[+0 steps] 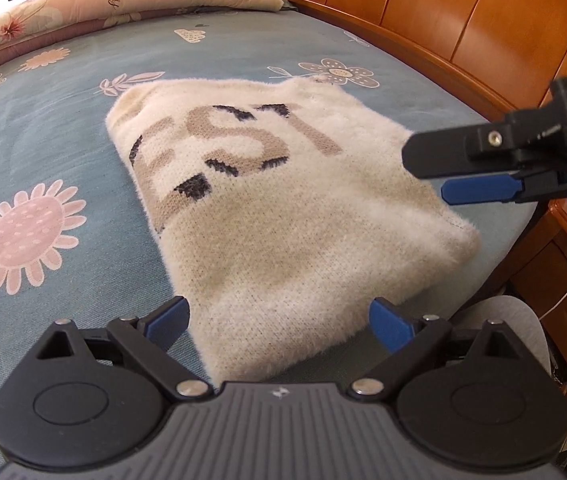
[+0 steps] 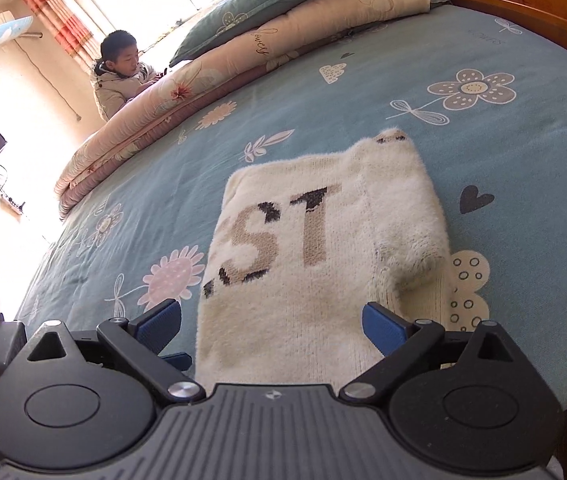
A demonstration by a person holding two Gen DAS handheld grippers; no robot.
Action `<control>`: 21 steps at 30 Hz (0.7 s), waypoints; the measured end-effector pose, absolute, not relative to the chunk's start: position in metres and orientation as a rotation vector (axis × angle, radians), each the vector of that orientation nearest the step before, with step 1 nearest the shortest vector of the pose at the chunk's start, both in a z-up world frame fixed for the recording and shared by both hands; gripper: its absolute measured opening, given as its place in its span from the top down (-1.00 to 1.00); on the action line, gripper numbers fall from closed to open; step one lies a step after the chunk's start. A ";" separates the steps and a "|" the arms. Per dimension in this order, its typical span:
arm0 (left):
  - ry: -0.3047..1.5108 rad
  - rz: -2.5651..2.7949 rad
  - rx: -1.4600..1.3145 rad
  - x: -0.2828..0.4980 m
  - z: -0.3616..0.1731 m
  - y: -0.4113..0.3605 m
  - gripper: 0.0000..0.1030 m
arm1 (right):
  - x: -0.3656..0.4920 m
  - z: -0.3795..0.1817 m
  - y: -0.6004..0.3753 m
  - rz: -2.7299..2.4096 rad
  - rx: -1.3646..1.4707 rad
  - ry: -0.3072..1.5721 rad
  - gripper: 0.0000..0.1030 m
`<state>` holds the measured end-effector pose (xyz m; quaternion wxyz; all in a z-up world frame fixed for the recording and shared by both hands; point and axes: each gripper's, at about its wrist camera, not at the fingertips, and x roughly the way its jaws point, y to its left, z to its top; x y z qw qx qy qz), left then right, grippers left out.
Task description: Fold clothes
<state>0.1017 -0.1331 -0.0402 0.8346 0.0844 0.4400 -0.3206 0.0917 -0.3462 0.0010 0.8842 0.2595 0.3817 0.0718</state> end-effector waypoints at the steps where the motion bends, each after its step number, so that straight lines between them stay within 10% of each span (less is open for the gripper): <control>1: 0.931 -0.667 0.178 0.100 -0.041 -0.128 -0.87 | 0.089 -0.005 -0.345 0.141 0.548 0.813 -0.92; 21: 0.942 -0.442 0.099 0.119 -0.052 -0.065 -0.87 | 0.085 -0.035 -0.320 0.211 0.588 0.853 -0.97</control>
